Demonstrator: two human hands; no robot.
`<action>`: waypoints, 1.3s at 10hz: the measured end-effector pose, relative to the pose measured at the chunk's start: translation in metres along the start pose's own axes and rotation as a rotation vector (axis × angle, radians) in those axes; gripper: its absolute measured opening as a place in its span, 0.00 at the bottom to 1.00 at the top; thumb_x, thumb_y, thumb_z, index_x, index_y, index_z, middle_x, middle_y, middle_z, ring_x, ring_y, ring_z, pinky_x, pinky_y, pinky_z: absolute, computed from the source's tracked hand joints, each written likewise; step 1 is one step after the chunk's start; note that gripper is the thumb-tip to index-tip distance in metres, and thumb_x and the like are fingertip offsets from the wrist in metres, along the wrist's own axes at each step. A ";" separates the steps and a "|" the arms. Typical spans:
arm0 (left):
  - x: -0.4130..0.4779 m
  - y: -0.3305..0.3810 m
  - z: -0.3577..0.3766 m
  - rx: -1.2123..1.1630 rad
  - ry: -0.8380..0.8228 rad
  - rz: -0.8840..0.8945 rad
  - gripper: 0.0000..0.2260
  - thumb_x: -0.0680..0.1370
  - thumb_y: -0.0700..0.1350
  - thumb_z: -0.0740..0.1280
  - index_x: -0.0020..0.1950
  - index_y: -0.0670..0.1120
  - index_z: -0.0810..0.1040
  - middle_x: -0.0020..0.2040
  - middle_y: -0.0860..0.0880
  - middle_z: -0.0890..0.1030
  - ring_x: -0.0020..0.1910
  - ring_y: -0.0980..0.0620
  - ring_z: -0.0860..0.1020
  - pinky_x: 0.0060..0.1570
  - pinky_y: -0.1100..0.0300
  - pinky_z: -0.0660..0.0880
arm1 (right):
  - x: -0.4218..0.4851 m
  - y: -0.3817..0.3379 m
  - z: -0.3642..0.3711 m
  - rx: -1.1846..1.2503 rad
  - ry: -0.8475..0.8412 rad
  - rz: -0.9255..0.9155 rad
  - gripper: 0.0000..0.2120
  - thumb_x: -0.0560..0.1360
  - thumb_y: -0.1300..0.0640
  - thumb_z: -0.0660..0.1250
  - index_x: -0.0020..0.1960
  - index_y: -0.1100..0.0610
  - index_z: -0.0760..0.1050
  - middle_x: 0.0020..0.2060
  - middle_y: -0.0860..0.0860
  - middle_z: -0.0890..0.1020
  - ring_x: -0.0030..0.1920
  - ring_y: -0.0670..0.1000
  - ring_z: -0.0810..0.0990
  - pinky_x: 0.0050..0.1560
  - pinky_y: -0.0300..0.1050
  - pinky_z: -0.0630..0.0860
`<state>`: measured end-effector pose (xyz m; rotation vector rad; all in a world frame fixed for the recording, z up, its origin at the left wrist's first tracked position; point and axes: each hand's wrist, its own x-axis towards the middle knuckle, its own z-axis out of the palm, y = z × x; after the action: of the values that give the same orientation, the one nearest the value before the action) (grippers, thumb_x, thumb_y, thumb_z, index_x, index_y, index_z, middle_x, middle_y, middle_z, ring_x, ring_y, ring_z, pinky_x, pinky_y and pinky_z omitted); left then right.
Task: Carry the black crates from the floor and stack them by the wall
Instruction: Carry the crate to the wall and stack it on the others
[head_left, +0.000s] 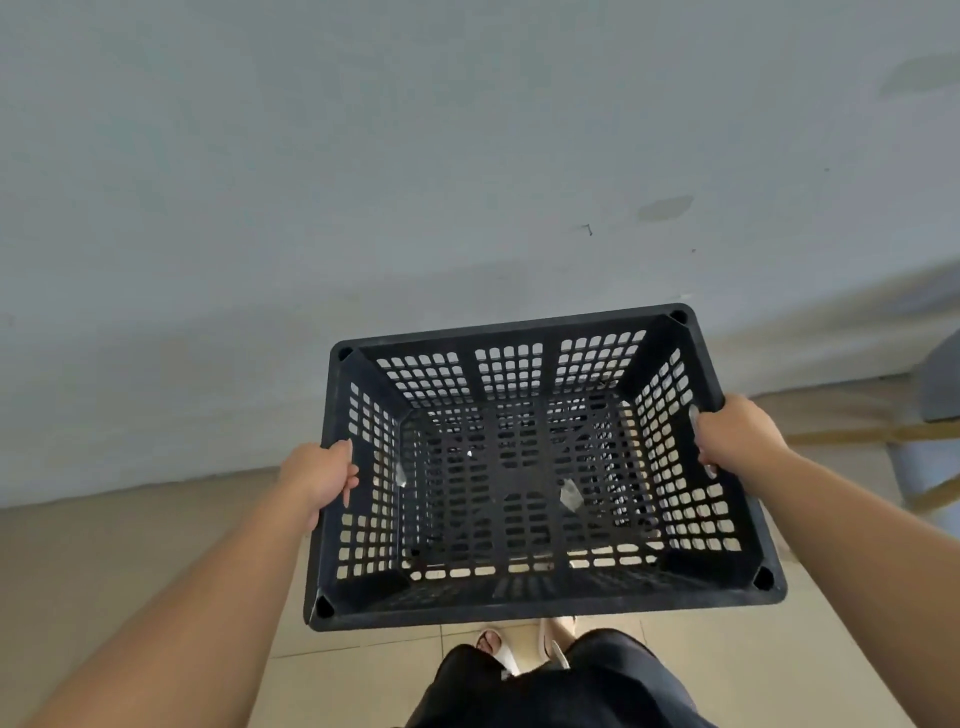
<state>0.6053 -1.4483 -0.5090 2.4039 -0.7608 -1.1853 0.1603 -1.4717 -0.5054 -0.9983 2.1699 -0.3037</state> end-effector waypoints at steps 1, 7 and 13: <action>0.019 0.009 0.009 0.011 0.029 0.005 0.18 0.86 0.49 0.58 0.55 0.35 0.80 0.44 0.42 0.84 0.41 0.48 0.80 0.43 0.56 0.72 | 0.027 -0.010 0.010 0.008 -0.015 0.016 0.13 0.80 0.52 0.61 0.55 0.61 0.77 0.39 0.59 0.84 0.38 0.62 0.85 0.44 0.61 0.85; 0.091 0.035 0.056 -0.112 -0.075 -0.165 0.22 0.88 0.48 0.52 0.76 0.35 0.68 0.75 0.36 0.71 0.76 0.39 0.68 0.76 0.46 0.62 | 0.098 -0.046 0.054 -0.088 -0.024 0.143 0.16 0.81 0.53 0.59 0.65 0.61 0.71 0.52 0.61 0.82 0.49 0.64 0.82 0.53 0.60 0.81; 0.113 0.016 0.053 0.200 -0.019 -0.061 0.17 0.84 0.48 0.58 0.62 0.36 0.77 0.51 0.37 0.83 0.47 0.37 0.82 0.50 0.43 0.80 | 0.103 -0.031 0.056 -0.334 -0.061 0.140 0.16 0.81 0.62 0.60 0.67 0.67 0.65 0.55 0.66 0.77 0.54 0.68 0.79 0.53 0.62 0.78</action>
<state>0.6150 -1.5336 -0.6010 2.5978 -0.8536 -1.2090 0.1712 -1.5640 -0.5830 -1.0113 2.2654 0.1591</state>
